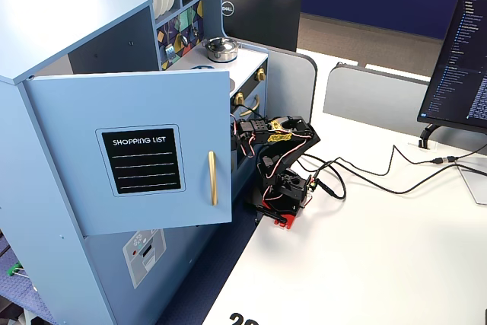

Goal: Pick up the green pineapple from the left cabinet and place it in the gray recipient

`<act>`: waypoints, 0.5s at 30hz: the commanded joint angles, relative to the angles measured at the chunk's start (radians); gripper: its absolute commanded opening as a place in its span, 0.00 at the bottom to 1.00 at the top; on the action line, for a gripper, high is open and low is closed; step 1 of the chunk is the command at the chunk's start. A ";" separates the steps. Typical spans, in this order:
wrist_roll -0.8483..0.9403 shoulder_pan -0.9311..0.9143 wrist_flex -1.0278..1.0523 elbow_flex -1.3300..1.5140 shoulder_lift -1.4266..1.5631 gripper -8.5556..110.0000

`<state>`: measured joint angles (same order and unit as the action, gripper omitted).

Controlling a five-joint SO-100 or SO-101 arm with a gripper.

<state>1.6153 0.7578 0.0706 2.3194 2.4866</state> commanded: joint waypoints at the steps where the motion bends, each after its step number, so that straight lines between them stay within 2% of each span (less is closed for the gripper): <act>1: 0.012 0.021 -0.084 -0.104 -0.069 0.38; 9: -0.060 0.031 -0.256 -0.169 -0.225 0.41; 15: -0.075 0.020 -0.273 -0.196 -0.291 0.41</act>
<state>1.5585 0.7701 -0.1626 2.2043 2.2151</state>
